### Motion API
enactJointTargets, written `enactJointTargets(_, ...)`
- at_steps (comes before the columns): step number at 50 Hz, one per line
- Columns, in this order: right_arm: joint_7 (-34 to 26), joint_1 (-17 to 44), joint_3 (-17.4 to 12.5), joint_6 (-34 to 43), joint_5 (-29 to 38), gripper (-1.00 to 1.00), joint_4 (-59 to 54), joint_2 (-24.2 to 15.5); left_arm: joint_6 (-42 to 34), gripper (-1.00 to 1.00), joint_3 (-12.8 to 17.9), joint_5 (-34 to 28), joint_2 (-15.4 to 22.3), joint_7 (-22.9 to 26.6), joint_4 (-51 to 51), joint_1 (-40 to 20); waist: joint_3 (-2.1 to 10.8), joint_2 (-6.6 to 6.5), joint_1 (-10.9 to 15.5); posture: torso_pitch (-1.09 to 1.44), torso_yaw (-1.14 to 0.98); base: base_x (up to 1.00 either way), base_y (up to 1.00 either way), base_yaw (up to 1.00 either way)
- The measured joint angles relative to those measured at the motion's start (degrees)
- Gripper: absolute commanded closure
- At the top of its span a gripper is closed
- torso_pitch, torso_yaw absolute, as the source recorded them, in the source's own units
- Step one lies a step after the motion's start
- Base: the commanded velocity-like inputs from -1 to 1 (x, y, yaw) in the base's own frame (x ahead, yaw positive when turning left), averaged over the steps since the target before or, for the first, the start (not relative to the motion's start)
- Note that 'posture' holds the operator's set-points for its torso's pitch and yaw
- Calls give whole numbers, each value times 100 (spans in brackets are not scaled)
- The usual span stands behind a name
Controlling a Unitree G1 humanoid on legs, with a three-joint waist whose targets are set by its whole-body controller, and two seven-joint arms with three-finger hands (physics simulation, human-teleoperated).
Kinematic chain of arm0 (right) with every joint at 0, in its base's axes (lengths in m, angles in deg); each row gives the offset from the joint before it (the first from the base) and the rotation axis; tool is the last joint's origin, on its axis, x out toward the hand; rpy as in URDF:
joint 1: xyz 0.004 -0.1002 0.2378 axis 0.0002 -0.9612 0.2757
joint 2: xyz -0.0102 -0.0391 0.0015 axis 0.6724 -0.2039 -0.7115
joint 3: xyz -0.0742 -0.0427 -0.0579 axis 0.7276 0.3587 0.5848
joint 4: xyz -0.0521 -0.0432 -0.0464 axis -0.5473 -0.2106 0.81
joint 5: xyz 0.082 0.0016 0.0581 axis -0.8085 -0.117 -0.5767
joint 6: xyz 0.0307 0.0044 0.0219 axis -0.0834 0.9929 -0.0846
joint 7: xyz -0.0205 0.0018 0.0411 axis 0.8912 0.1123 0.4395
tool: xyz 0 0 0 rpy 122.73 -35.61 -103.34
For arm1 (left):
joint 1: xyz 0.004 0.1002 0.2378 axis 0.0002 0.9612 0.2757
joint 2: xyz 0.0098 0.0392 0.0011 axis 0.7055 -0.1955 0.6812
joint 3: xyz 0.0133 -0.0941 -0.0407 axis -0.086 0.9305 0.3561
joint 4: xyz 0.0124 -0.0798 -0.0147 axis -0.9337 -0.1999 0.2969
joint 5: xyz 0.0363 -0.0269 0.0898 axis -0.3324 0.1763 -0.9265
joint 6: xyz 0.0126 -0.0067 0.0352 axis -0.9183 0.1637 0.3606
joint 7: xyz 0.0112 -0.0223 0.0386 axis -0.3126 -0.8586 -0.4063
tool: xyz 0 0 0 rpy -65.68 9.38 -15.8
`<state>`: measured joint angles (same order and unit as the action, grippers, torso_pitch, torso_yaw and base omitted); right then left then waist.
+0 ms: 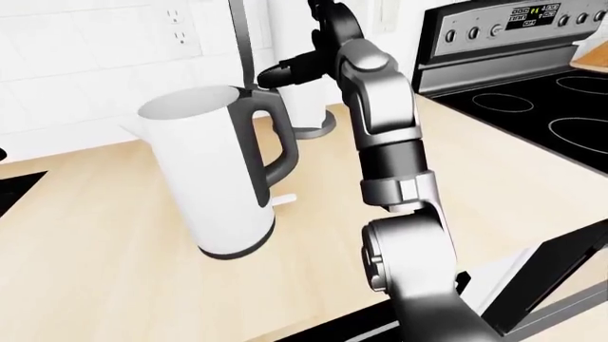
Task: Press the button to open the lid of the electric kettle.
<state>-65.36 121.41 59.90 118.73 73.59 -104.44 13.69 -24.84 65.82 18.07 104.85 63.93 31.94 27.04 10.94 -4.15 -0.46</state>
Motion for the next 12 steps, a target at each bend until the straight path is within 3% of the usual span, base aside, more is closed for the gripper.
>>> enactJointTargets(12, -172, -122, 35, -166, 446, -100, 351, 74, -5, -100, 14, 2, -7, 4, 19, 26, 29, -9, -8, -31, 0, 0, 0, 0)
